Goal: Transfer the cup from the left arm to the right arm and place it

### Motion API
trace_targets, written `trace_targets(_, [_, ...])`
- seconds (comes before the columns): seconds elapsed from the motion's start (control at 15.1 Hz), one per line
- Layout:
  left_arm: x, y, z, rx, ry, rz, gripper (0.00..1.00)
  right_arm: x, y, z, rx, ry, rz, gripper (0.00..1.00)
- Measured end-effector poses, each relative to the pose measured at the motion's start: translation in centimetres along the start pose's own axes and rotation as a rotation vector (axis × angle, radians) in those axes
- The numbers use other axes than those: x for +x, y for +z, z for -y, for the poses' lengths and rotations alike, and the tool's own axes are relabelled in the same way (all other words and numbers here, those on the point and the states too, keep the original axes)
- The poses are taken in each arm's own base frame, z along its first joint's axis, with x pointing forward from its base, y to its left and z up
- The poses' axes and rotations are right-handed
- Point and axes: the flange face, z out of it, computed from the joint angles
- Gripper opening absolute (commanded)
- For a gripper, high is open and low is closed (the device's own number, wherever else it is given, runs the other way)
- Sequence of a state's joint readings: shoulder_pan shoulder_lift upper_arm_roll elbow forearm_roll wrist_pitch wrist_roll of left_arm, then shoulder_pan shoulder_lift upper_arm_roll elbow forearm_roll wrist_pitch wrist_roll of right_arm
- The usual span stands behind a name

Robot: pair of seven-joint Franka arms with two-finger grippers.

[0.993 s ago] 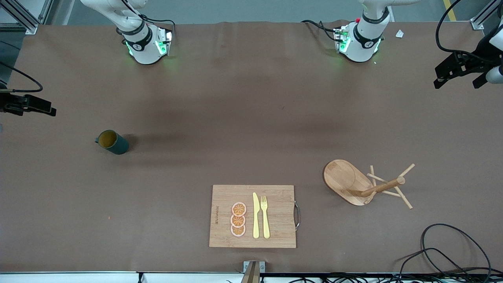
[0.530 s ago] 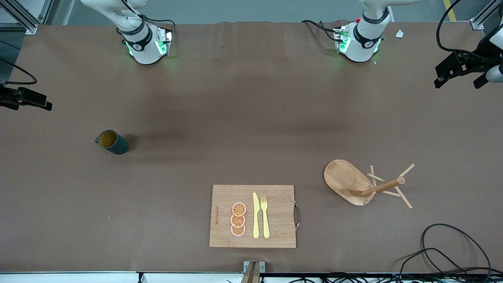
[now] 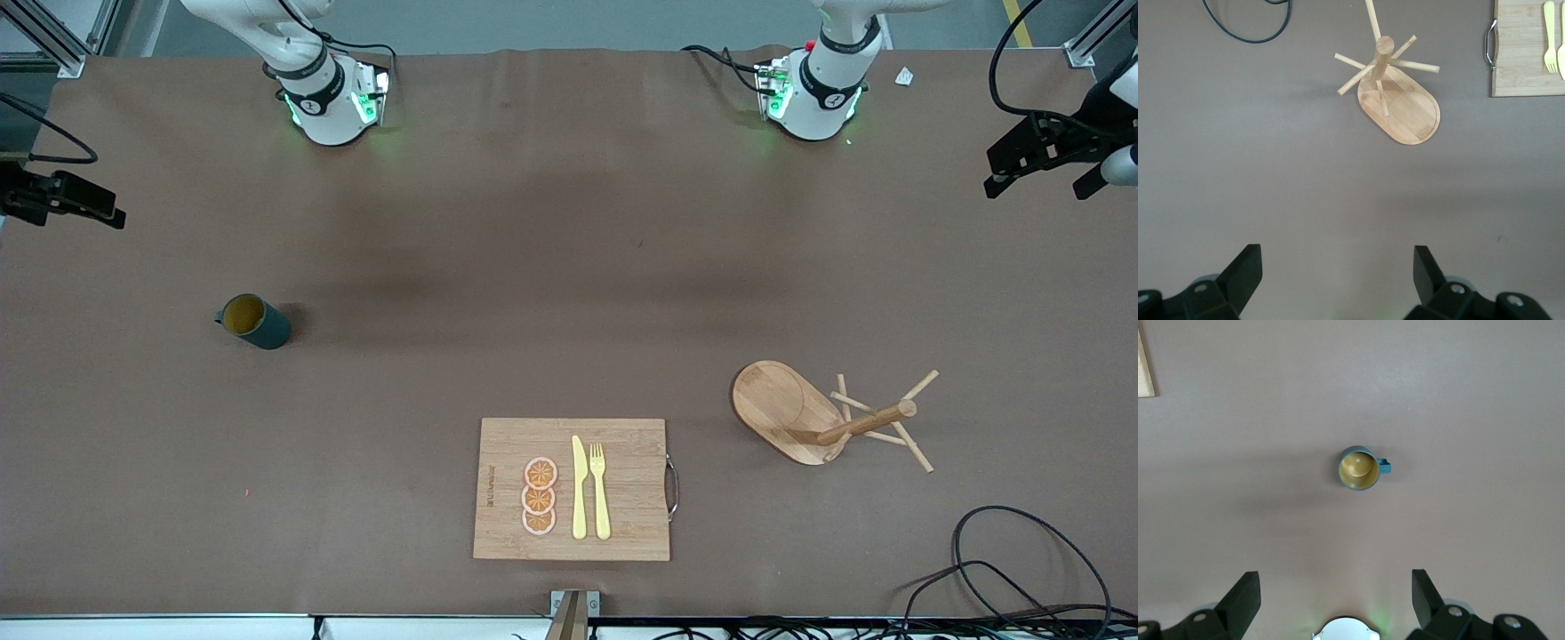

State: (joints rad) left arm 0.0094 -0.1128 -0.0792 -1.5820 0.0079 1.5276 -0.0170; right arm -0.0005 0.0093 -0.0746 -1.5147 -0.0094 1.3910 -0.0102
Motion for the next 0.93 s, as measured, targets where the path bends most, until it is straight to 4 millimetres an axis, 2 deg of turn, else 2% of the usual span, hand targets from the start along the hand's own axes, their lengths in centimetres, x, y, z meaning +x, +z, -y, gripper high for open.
trace_targets(0.53, [-0.2,0.2,-0.2,0.000,0.003,0.020,1.00,-3.0,-2.8,-1.1,0.017,0.026,-0.062,1.00])
trace_targets(0.93, [-0.2,0.3,-0.2,0.000,0.004,0.024,1.00,-3.3,-3.0,-1.3,0.022,0.031,-0.071,1.00])
